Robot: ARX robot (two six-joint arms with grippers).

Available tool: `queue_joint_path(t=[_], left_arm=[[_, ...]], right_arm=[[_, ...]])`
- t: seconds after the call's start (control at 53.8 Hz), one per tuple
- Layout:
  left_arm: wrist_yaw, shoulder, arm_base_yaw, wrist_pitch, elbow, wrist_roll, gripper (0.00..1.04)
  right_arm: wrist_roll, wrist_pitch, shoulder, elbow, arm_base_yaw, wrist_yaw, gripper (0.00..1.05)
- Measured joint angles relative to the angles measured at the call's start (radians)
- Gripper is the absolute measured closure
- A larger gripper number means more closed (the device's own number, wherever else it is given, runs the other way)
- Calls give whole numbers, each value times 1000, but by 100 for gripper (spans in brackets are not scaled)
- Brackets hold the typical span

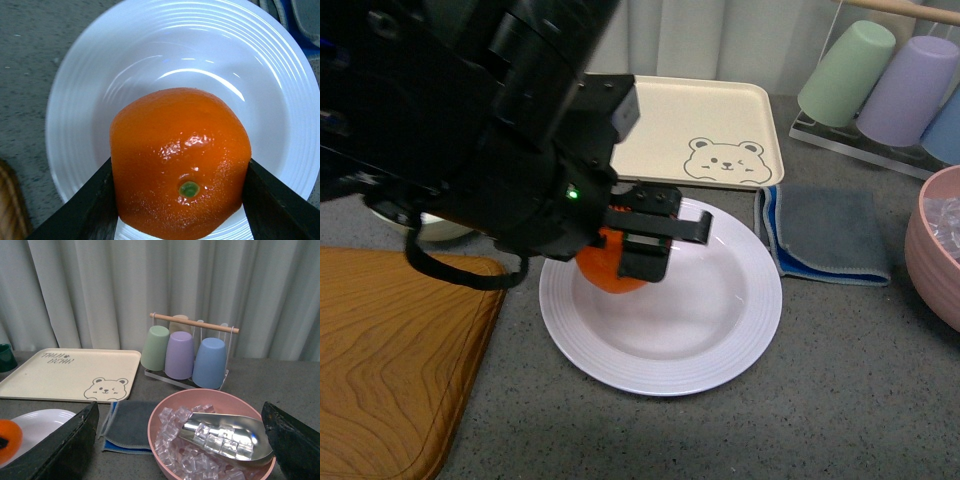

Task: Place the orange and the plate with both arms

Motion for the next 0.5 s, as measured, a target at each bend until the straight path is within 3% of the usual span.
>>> queue_joint_path(t=[0.502], left_arm=[[-16, 186, -72, -23, 145, -9, 47]], right_arm=[[0, 0, 0, 0, 0, 0, 9]])
